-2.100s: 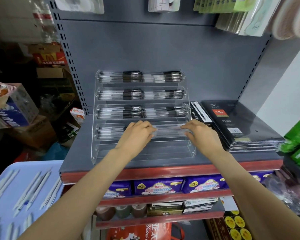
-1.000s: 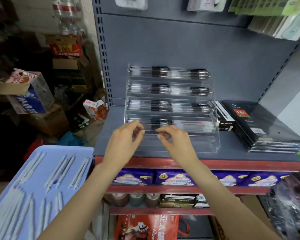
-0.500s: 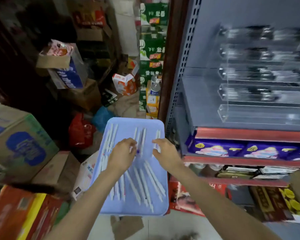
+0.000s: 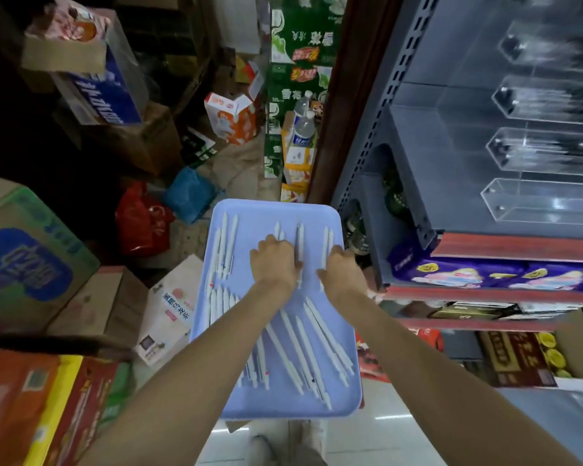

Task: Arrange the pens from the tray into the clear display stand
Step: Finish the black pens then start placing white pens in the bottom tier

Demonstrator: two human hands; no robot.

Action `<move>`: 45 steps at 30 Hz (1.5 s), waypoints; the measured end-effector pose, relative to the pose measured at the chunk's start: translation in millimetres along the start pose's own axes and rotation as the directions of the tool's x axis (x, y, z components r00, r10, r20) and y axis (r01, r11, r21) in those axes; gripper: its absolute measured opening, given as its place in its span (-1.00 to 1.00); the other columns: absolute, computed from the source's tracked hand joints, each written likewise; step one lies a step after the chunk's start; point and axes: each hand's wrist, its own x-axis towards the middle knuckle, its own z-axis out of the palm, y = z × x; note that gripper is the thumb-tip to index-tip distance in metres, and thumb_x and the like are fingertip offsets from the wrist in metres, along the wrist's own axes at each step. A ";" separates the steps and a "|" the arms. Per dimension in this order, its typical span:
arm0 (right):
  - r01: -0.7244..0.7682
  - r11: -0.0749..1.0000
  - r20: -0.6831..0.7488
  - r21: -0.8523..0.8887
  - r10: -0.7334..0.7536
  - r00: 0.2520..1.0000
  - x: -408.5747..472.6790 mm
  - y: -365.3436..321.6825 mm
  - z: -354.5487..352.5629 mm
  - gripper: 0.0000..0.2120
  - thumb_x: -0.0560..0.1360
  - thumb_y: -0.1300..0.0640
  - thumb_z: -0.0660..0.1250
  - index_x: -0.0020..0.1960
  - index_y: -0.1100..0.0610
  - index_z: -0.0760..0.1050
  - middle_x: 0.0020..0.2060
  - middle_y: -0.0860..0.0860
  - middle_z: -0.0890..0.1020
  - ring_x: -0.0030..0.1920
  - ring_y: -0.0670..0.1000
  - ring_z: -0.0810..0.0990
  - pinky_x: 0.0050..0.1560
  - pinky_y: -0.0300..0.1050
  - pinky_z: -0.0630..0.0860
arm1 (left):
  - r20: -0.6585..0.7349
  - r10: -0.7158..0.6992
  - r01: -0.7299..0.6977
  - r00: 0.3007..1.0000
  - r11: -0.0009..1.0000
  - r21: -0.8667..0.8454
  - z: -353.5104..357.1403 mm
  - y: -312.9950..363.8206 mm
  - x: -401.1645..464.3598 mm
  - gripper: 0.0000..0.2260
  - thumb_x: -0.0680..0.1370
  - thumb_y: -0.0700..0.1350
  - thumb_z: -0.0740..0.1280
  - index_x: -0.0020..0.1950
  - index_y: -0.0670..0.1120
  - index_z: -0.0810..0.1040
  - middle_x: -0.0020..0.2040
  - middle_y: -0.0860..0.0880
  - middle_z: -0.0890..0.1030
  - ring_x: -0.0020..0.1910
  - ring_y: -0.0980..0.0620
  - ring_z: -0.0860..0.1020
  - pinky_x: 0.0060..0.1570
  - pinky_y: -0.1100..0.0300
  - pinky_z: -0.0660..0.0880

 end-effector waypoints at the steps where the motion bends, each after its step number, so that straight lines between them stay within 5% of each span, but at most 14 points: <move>1: -0.023 1.000 0.006 0.019 0.023 1.000 2.3 -1.3 0.6 -0.60 0.54 0.12 0.28 0.25 0.31 0.26 0.22 0.26 0.40 0.17 0.28 0.51 0.07 0.07 0.47 | 0.010 -0.022 0.022 1.000 1.000 -0.011 -1.3 1.8 2.4 -0.77 0.55 -0.01 0.26 0.06 -0.14 0.53 0.11 -0.13 0.47 0.13 -0.15 0.45 0.10 0.04 0.35; 10: -0.107 0.979 0.103 0.174 0.090 0.991 19.5 -1.1 -4.0 -0.77 0.52 0.09 0.30 -0.06 0.27 0.39 0.10 0.28 0.52 0.10 0.28 0.53 -0.10 -0.03 0.42 | 0.237 -0.057 0.091 0.970 0.987 -0.135 -11.6 20.3 16.7 -0.74 0.53 -0.23 0.29 0.22 -0.22 0.45 0.21 -0.19 0.50 0.19 -0.19 0.50 0.07 0.04 0.47; 14: -0.117 0.964 0.125 0.238 0.089 0.988 24.4 2.7 1.2 -0.69 0.50 0.09 0.32 -0.29 0.17 0.26 -0.07 0.22 0.50 0.04 0.26 0.55 -0.17 -0.07 0.40 | 0.235 -0.035 0.085 0.971 0.975 -0.206 -11.4 17.9 17.2 -0.75 0.54 -0.24 0.25 0.21 -0.24 0.44 0.20 -0.21 0.50 0.17 -0.20 0.50 0.08 0.04 0.47; 17: -0.131 0.941 0.133 0.312 0.093 0.987 26.3 5.2 -3.1 -0.67 0.47 0.09 0.35 -0.34 0.18 0.28 -0.38 0.09 0.41 -0.29 0.11 0.48 -0.41 -0.18 0.27 | 0.242 0.000 0.085 0.970 0.936 -0.341 -16.4 16.4 17.3 -0.91 0.53 -0.19 0.26 -0.08 -0.22 0.48 -0.01 -0.18 0.55 0.01 -0.19 0.55 -0.11 0.08 0.46; 20: -0.123 0.860 0.154 0.496 0.052 0.987 20.5 4.0 -10.2 -0.52 0.45 0.18 0.36 -0.47 0.12 0.12 -0.53 0.05 0.20 -0.49 -0.01 0.20 -0.49 -0.22 0.08 | 0.221 0.053 0.070 0.974 0.854 -0.516 -18.8 5.5 15.9 -0.64 0.52 -0.18 0.26 -0.44 -0.12 0.24 -0.43 -0.07 0.32 -0.40 -0.02 0.36 -0.39 0.21 0.27; 22: -0.169 0.692 0.186 0.702 0.051 0.981 11.1 5.8 -16.5 -0.55 0.46 0.21 0.38 -0.47 0.13 0.18 -0.51 0.07 0.23 -0.47 0.01 0.22 -0.55 -0.27 0.13 | 0.238 0.125 0.064 0.963 0.752 -0.656 -21.3 -5.3 9.5 -0.63 0.55 -0.15 0.28 -0.44 -0.15 0.29 -0.45 -0.06 0.27 -0.44 0.03 0.27 -0.39 0.22 0.19; 25: -0.209 0.467 0.228 0.859 0.017 0.974 -8.8 8.2 -34.1 -0.79 0.47 0.18 0.39 -0.31 0.17 0.47 -0.44 0.03 0.40 -0.42 -0.06 0.34 -0.54 -0.32 0.24 | 0.229 0.181 0.075 0.956 0.607 -0.791 -32.3 -19.3 -5.5 -0.72 0.55 -0.12 0.31 -0.35 -0.15 0.43 -0.38 -0.04 0.36 -0.36 0.04 0.34 -0.24 0.17 0.34; 27: -0.179 0.390 0.205 0.903 -0.026 0.978 -20.9 5.9 -48.2 -0.89 0.47 0.17 0.39 -0.18 0.20 0.54 -0.40 0.02 0.44 -0.40 -0.07 0.37 -0.48 -0.31 0.32 | 0.238 0.208 0.088 0.949 0.550 -0.830 -41.8 -23.6 -13.4 -0.76 0.55 -0.13 0.31 -0.30 -0.14 0.44 -0.32 -0.04 0.40 -0.31 0.05 0.41 -0.17 0.15 0.46; 32: -0.056 0.286 0.094 0.957 -0.119 0.988 -45.1 -11.1 -76.8 -0.93 0.48 0.28 0.36 -0.18 0.20 0.56 -0.43 0.01 0.52 -0.44 -0.10 0.43 -0.39 -0.34 0.44 | 0.203 0.321 0.063 0.925 0.397 -0.916 -74.4 -14.2 -34.6 -0.83 0.59 -0.18 0.24 -0.18 -0.21 0.40 -0.26 -0.10 0.58 -0.34 0.07 0.61 -0.34 0.32 0.53; 37: 0.053 0.214 -0.014 0.975 -0.180 0.984 -68.3 -12.4 -104.0 -0.92 0.48 0.30 0.34 -0.03 0.29 0.55 -0.29 0.18 0.55 -0.33 0.07 0.47 -0.34 -0.22 0.52 | 0.108 0.383 -0.089 0.917 0.462 -0.883 -97.2 9.3 -57.3 -0.86 0.64 -0.15 0.08 -0.09 -0.15 0.29 -0.11 -0.14 0.59 -0.19 0.01 0.60 -0.10 0.11 0.56; 40: 0.098 0.168 -0.066 0.981 -0.187 0.980 -78.6 -3.4 -120.9 -0.94 0.47 0.31 0.34 -0.05 0.28 0.53 -0.36 0.15 0.53 -0.41 0.02 0.45 -0.39 -0.26 0.48 | 0.018 0.410 -0.180 0.912 0.438 -0.881 -105.8 31.1 -70.2 -0.84 0.66 -0.13 0.02 0.09 -0.23 0.26 -0.19 -0.07 0.51 -0.28 0.07 0.49 -0.24 0.20 0.50; 45: 0.071 0.037 -0.063 0.997 -0.186 0.980 -86.2 27.9 -158.8 -0.86 0.43 0.39 0.35 -0.04 0.24 0.50 -0.45 -0.01 0.57 -0.45 -0.12 0.42 -0.46 -0.36 0.38 | -0.120 0.473 -0.396 0.873 0.544 -0.740 -117.6 67.6 -82.9 -0.73 0.65 -0.01 0.01 0.20 -0.17 0.32 -0.24 0.01 0.40 -0.32 0.12 0.35 -0.30 0.27 0.34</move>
